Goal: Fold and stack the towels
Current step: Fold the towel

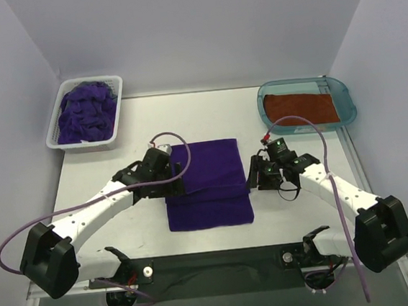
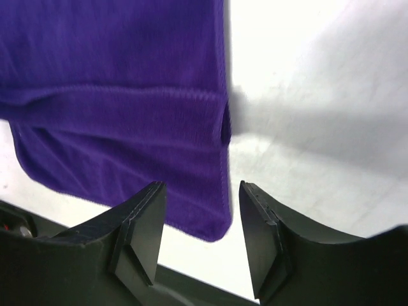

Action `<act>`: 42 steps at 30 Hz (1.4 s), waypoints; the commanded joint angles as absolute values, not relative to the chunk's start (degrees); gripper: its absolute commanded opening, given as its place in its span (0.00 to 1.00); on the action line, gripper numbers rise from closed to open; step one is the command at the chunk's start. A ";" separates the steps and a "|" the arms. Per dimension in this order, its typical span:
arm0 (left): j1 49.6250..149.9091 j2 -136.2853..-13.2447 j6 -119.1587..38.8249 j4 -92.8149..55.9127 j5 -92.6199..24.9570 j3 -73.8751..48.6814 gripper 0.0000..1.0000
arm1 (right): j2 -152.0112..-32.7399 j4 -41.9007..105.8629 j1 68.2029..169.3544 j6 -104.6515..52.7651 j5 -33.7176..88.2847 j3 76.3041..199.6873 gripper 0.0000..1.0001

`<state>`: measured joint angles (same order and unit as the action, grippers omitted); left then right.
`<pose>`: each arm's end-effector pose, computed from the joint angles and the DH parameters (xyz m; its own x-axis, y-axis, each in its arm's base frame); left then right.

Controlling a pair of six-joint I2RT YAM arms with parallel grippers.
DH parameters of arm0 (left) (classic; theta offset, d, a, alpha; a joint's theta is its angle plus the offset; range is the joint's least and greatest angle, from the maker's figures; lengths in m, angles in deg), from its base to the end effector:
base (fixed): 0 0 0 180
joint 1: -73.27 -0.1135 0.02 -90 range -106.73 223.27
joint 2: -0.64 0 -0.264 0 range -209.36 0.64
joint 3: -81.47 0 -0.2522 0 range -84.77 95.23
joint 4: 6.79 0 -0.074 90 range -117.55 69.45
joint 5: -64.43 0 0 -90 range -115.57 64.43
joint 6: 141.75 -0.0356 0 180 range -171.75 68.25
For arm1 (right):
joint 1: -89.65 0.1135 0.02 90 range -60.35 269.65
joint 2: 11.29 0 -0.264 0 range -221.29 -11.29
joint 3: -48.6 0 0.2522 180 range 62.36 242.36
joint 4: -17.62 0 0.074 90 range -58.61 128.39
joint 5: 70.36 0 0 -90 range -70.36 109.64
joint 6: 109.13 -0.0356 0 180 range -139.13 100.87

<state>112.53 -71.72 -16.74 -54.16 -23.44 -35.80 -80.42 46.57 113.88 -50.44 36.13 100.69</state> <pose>0.1931 -0.1561 0.2310 -0.8857 -0.0166 -0.4640 0.1326 0.9487 -0.2869 0.2167 0.1086 0.2085 -0.8583 0.1602 -0.4875 -0.1490 0.8313 0.5355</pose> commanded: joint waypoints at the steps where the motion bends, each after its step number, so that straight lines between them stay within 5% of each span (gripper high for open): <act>1: 108.00 -73.44 -19.58 -56.50 -20.21 -32.21 0.79 | -82.83 47.73 111.72 -45.86 35.64 104.71 0.49; 12: 104.56 -84.69 -16.24 -57.12 -18.54 -25.18 0.67 | -91.80 47.82 111.18 -38.83 37.22 111.14 0.44; 42: 104.38 -90.15 -36.72 -55.27 -28.56 -25.18 0.69 | -103.14 46.77 114.09 -30.29 48.46 114.04 0.42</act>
